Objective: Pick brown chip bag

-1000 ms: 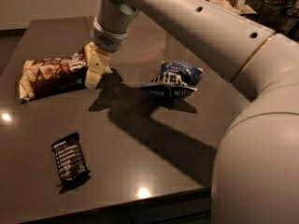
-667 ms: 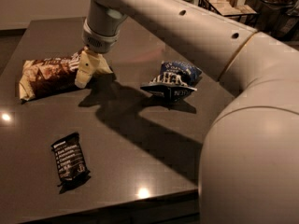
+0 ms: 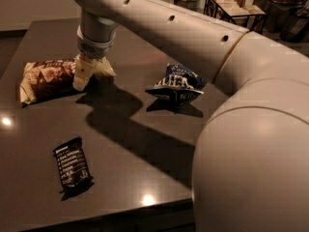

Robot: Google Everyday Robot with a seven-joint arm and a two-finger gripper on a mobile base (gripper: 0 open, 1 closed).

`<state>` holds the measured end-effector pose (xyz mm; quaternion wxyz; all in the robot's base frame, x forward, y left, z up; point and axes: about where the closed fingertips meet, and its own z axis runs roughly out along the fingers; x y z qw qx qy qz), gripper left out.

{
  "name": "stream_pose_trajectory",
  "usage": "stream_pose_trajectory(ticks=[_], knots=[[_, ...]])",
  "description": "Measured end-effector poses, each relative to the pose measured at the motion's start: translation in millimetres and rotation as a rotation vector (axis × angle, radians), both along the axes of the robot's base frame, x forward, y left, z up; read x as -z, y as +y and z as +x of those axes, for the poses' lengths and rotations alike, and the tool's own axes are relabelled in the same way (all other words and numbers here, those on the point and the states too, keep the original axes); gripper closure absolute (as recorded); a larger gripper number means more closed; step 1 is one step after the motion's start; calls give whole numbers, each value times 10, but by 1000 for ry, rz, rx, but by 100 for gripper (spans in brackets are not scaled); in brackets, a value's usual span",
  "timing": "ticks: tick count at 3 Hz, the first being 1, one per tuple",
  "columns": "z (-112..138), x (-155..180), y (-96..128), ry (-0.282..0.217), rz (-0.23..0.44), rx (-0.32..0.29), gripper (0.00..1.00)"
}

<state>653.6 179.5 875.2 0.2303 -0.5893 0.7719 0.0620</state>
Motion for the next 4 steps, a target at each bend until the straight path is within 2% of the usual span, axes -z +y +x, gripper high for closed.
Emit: stream_pose_trajectory(ticks=[2,3,4], knots=[[48,-25,189,42,39,27,61],[-35,-243,130,73,108,-4,85],[-227,-634,39,95,205,-119,100]])
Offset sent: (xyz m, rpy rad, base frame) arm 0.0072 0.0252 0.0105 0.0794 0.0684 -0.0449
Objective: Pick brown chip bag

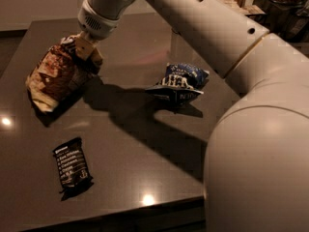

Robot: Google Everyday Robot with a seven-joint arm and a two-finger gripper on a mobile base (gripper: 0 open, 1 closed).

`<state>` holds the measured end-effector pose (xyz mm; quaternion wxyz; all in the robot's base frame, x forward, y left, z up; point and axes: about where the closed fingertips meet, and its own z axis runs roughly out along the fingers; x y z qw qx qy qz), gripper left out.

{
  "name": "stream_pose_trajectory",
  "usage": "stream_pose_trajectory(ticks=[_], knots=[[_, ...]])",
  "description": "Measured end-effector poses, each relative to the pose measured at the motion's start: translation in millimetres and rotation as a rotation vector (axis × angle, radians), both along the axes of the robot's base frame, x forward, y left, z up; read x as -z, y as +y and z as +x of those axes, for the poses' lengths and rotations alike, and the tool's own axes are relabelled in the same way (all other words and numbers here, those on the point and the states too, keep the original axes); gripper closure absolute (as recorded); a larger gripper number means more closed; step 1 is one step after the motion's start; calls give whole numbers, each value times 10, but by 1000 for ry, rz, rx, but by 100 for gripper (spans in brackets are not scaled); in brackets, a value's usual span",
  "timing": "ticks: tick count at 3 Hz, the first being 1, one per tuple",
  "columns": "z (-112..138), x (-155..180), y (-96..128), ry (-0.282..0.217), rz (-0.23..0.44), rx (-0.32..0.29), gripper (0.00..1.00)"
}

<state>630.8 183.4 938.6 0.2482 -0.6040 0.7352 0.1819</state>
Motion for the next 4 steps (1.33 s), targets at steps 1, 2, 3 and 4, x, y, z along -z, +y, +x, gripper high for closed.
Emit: stream_pose_trajectory(ticks=[1,2,3,4], knots=[[-126,-295,-64,2,73,-123,100],[-212,-544,-81,11,134,-221,100],[-267,-659,-95,25,158,-278,100],[-274,-680,-101,25,160,-283,100]])
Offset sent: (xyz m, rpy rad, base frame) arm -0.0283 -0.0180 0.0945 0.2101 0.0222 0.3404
